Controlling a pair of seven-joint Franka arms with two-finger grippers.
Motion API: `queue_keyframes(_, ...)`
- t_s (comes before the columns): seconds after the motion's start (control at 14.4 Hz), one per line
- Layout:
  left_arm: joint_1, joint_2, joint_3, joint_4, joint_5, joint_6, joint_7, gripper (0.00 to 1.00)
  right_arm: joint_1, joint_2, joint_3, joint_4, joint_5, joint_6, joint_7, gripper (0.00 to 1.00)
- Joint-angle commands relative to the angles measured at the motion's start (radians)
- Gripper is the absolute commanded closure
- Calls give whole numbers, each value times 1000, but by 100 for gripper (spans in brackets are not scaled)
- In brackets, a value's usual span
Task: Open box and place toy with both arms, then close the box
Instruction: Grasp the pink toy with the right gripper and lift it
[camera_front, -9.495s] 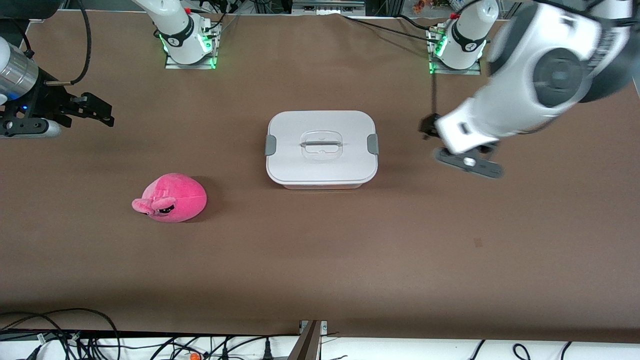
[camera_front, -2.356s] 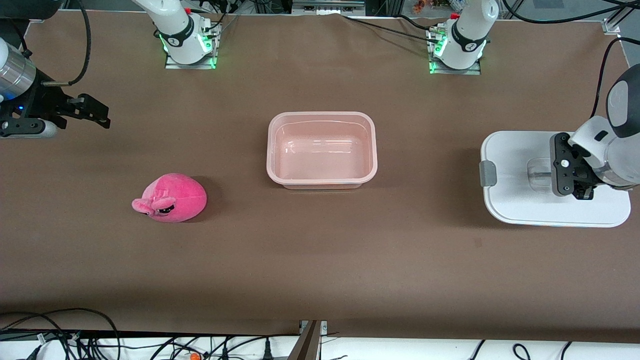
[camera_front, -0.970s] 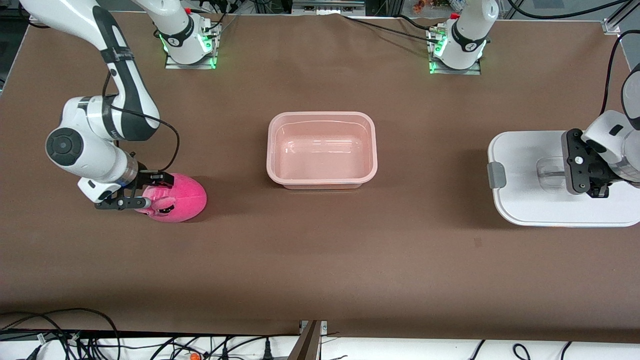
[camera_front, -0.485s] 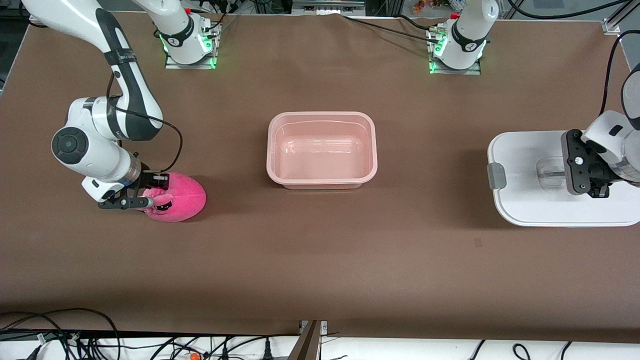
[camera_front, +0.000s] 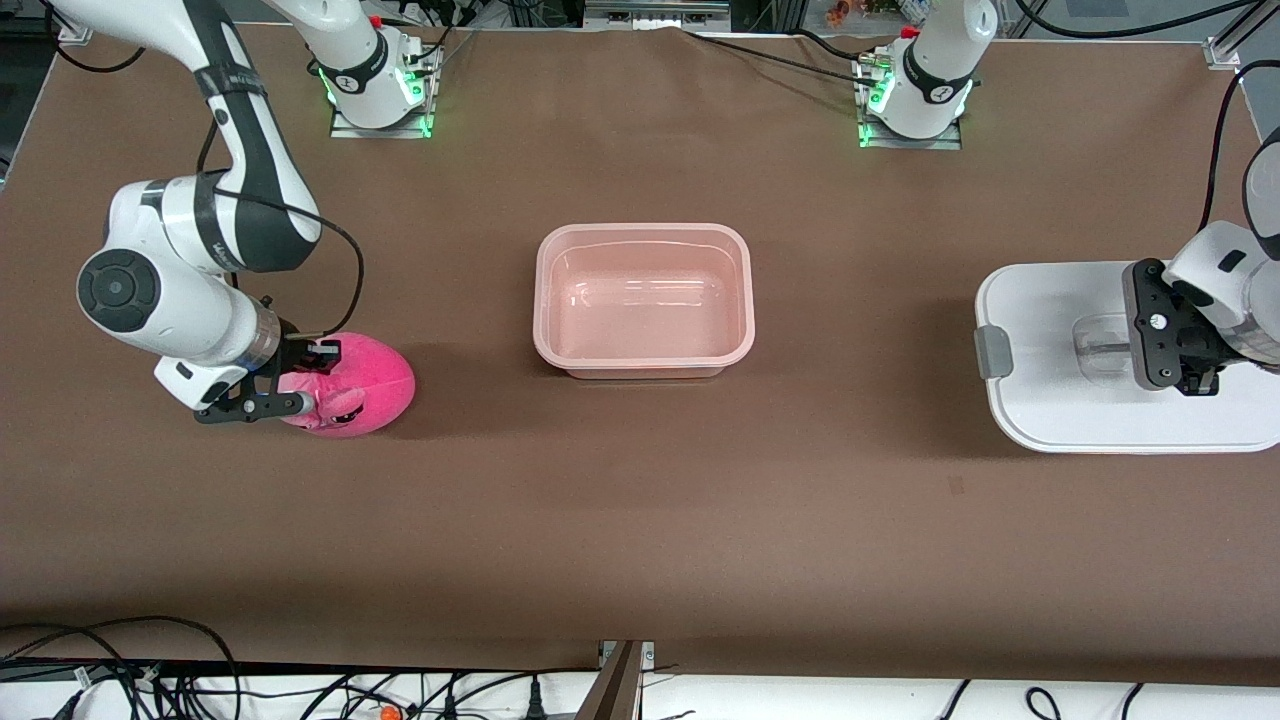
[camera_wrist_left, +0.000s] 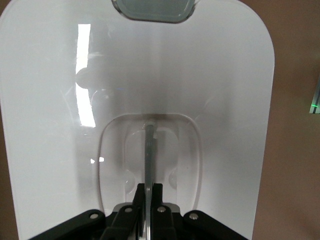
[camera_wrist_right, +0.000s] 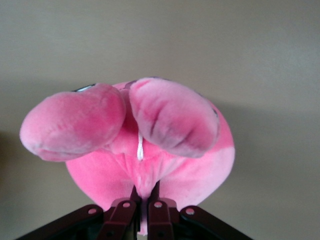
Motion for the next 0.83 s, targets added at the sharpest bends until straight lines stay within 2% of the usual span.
queue_keyframes(0.0,5,-7,-5,8,17,-16,6,100,43,-2,2,74,2,-100,-21,100)
queue_keyframes(0.28,6,-7,-3,8,20,-16,1,100,213,10,8,226,-4,-298,-68,100)
queue_keyframes(0.49,9,-7,-3,8,17,-16,1,100,341,10,9,273,-2,-376,-141,100)
queue_keyframes(0.76,9,-7,-3,8,17,-16,1,100,513,79,8,368,-24,-425,-212,100)
